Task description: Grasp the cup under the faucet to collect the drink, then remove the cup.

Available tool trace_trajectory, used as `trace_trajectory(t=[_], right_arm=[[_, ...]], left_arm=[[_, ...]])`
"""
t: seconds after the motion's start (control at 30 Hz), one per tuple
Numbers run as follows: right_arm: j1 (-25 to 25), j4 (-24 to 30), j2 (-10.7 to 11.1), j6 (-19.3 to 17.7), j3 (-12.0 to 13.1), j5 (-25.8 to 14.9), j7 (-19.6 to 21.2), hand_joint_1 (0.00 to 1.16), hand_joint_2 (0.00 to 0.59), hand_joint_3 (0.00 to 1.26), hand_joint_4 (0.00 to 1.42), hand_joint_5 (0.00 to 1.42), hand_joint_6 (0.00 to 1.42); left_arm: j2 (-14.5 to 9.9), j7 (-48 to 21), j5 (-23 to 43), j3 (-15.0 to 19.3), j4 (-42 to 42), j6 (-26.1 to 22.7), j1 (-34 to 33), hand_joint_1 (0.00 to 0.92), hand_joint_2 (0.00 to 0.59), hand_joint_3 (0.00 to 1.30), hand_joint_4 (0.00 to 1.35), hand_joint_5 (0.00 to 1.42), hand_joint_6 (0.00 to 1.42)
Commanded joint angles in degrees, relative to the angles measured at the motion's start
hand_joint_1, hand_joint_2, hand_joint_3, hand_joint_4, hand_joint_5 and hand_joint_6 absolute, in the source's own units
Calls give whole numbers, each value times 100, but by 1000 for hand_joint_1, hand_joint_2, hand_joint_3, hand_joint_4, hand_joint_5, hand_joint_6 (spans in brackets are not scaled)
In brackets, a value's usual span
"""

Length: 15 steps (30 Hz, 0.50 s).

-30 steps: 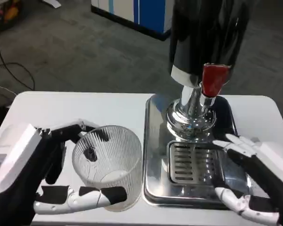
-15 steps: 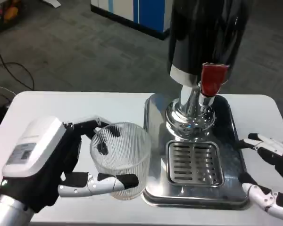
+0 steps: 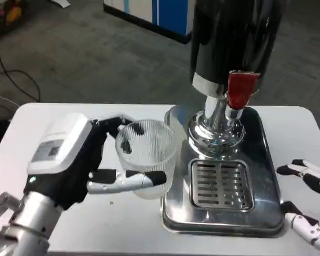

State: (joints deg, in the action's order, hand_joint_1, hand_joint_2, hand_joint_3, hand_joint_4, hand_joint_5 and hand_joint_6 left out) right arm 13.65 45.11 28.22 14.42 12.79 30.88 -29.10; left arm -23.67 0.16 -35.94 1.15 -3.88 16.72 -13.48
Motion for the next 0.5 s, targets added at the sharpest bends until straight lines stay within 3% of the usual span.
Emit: trace_trajectory(t=[0.03, 0.1, 0.33, 0.5], right_arm=[[264, 107, 70, -136, 175, -106, 28, 385, 481, 166, 54, 63, 0], [389, 147, 79, -209, 215, -150, 46, 384, 480, 166, 54, 63, 0], [1141, 266, -45, -1024, 182, 52, 443, 375, 479, 109, 0, 0, 0], [1256, 233, -195, -1089, 72, 122, 477, 374, 479, 102, 0, 0, 0]], left_arm=[[64, 341, -113, -212, 390, 26, -455, 412, 113, 1065, 1135, 1313, 1424], [124, 501, -179, -352, 685, 19, -724, 412, 113, 1065, 1135, 1313, 1424], [232, 815, -291, -680, 1284, 31, -1227, 412, 113, 1065, 1135, 1313, 1424], [276, 1067, -349, -895, 1694, 55, -1432, 412, 113, 1065, 1135, 1312, 1424]])
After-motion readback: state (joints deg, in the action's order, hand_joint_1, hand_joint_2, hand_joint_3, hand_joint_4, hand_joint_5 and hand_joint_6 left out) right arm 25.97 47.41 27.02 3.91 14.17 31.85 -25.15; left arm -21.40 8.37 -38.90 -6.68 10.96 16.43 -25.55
